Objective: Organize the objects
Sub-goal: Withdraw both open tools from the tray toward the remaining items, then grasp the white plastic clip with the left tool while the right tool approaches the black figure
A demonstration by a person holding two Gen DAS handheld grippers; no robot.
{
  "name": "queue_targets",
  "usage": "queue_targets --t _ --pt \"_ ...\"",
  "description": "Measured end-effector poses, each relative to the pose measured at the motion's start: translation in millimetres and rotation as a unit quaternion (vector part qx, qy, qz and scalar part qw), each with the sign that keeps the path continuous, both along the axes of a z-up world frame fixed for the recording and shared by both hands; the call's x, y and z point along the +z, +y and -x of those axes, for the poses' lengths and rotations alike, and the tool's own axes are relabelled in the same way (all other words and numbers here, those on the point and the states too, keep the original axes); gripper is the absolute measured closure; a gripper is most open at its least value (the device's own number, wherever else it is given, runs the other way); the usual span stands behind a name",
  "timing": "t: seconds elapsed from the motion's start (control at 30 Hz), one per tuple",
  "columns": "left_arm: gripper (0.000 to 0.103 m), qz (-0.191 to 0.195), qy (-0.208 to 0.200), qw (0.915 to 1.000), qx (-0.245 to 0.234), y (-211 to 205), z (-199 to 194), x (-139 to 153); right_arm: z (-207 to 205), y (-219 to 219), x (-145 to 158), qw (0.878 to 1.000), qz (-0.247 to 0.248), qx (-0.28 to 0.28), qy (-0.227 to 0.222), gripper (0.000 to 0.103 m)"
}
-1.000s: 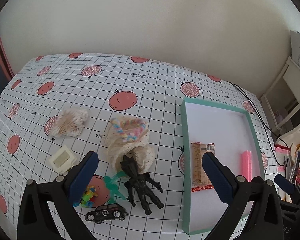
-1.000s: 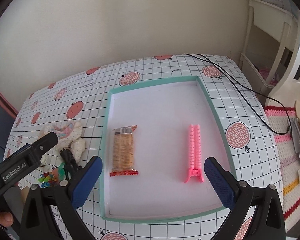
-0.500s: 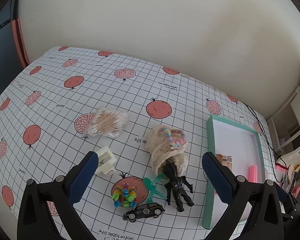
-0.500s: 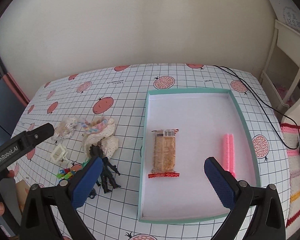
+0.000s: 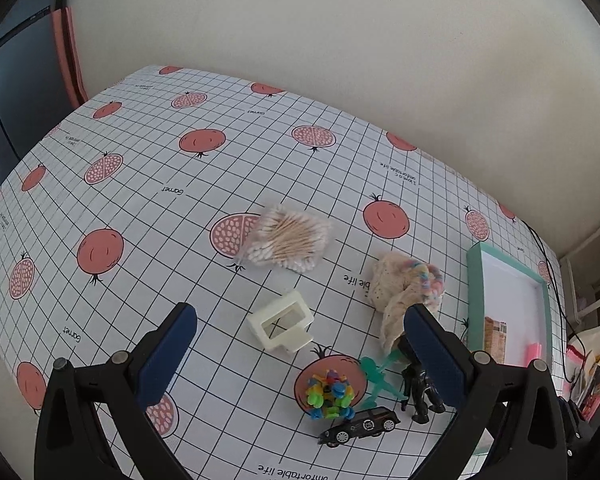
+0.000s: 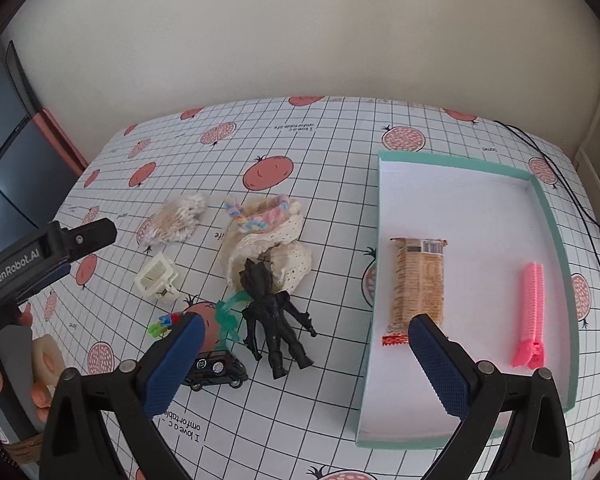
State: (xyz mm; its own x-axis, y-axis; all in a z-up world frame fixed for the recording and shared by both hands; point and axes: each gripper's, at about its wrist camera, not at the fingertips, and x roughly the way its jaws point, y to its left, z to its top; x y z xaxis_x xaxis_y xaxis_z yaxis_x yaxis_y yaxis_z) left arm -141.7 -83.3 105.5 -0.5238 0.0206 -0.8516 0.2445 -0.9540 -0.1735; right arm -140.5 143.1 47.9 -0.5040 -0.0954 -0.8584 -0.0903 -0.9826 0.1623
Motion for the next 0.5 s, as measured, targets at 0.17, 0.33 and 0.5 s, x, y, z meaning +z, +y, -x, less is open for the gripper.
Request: queue_targets --t 0.17,0.33,0.5 --pt "0.000 -0.008 -0.047 0.9988 -0.009 -1.9 3.7 -23.6 5.8 -11.2 -14.2 1.000 -0.008 0.005 -0.017 0.001" --pt "0.000 -0.019 -0.065 0.9977 0.007 -15.2 5.8 -38.1 9.0 -15.0 -23.8 1.000 0.000 0.007 -0.027 0.005" --pt "0.000 -0.026 -0.074 0.9968 0.016 -22.6 9.1 -51.2 13.5 -15.5 -30.8 0.999 0.004 0.004 -0.032 0.008"
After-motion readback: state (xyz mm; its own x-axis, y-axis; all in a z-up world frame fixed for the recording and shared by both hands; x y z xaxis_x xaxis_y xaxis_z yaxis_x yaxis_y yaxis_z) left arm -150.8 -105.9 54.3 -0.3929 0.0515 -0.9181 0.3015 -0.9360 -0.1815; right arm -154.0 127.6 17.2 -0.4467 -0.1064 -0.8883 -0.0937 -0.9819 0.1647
